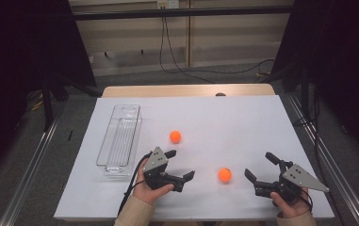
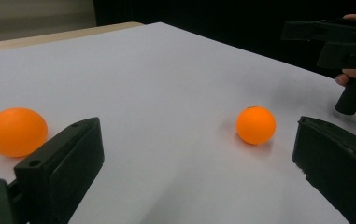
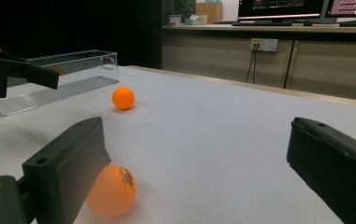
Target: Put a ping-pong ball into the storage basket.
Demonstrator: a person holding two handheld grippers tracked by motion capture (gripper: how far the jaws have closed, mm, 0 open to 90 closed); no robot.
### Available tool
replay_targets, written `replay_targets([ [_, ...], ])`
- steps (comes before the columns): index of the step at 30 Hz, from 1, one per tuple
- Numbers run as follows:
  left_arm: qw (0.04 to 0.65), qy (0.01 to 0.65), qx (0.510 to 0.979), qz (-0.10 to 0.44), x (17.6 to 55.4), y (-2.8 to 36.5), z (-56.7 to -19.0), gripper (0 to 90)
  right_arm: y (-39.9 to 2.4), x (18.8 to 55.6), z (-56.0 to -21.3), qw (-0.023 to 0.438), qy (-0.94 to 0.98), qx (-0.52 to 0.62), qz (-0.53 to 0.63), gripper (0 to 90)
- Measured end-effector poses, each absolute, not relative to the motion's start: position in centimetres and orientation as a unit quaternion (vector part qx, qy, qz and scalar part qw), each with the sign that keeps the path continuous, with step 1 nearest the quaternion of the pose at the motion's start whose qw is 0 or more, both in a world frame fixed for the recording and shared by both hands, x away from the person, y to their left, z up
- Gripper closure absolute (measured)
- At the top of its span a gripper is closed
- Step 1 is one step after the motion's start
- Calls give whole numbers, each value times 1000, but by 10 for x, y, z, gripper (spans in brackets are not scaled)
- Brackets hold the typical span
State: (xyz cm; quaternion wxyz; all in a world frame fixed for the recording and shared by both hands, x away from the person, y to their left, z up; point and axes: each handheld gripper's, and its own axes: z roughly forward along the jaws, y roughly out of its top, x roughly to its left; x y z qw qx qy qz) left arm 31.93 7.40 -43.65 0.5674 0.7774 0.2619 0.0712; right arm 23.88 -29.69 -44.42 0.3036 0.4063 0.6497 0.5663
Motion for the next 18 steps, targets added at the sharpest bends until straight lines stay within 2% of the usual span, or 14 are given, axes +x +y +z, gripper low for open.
replay_targets([
  [18, 563, 256, 784, 60, 321, 61, -437, 22, -298, 240, -444, 305, 650, 406, 565, 41],
])
